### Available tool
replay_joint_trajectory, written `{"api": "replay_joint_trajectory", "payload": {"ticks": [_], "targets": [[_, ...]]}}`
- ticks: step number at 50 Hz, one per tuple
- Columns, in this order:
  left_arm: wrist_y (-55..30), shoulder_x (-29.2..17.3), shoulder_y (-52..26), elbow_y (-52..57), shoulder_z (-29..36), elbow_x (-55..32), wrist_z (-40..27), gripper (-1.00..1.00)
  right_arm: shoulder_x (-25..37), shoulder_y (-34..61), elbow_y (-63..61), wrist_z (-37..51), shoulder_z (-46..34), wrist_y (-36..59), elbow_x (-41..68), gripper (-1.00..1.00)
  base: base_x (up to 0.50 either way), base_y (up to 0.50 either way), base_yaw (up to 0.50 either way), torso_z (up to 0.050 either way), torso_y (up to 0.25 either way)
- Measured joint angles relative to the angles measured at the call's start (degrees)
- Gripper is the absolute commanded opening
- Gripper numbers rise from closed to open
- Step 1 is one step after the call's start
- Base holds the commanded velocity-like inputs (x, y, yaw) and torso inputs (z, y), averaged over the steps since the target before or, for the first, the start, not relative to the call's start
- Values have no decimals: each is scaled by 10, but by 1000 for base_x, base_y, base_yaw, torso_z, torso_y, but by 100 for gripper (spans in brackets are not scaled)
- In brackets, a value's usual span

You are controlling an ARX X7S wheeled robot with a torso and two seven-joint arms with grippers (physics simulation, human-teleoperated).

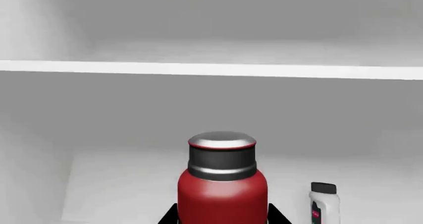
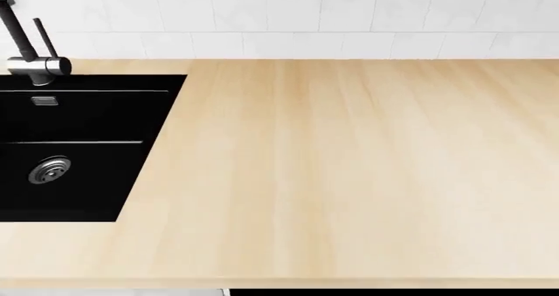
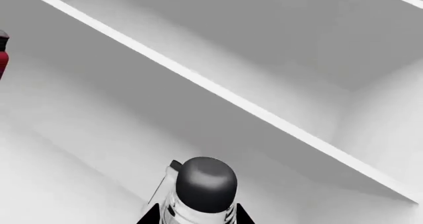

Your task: Pick and place the shaker into the drawer. Then close the cabinet.

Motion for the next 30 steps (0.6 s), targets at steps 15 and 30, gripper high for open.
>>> {"api": "replay_joint_trajectory", "payload": {"ticks": [15, 30], "targets": [[17, 0, 0, -27, 21, -21, 2, -100, -2, 0, 18, 0, -1, -5, 2, -100, -500, 0, 0, 0, 0], [42, -1, 7, -49, 132, -161, 1, -100, 2, 0, 58, -2, -3, -7, -1, -100, -133, 10, 0, 0, 0]]}}
